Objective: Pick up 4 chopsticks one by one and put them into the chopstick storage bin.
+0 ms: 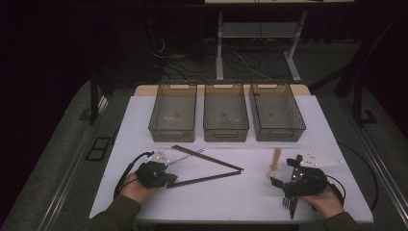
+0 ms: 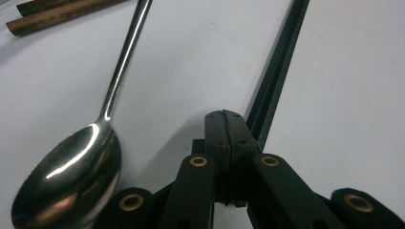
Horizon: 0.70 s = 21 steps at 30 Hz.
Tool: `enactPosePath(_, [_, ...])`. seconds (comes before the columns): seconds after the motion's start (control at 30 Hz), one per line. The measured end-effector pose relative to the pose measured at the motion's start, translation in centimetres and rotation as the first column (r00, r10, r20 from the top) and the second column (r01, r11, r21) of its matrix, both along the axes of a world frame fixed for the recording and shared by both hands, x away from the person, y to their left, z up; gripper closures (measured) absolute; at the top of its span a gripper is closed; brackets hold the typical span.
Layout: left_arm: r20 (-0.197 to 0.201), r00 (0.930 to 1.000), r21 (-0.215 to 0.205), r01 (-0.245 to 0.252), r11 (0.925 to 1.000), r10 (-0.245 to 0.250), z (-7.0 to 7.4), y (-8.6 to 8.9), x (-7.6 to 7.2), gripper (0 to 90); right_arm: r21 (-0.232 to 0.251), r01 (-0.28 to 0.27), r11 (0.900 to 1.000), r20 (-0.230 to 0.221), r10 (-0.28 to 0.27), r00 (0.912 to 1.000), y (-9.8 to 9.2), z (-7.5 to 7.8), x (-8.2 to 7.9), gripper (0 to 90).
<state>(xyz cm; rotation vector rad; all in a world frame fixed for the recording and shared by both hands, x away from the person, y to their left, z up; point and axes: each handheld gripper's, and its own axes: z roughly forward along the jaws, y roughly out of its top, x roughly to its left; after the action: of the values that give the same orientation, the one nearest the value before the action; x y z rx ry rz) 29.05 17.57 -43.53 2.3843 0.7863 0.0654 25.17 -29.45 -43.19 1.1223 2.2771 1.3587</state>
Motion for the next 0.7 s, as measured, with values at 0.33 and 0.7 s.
enactPosePath(0.33, [-0.013, 0.9999, 0.000, 0.011, 0.9999, -0.011, 0.1, 0.1, -1.4, 90.0, -0.004, 0.000, 1.000, -0.002, 0.000, 1.0000, 0.1, 0.0, 0.0, 2.5])
enactPosePath(0.7, [0.005, 1.0000, -0.003, -0.001, 1.0000, 0.001, 0.2, 0.2, -1.7, 87.3, -0.006, -0.001, 1.000, -0.003, 0.001, 1.0000, 0.1, 0.0, 0.0, 2.5])
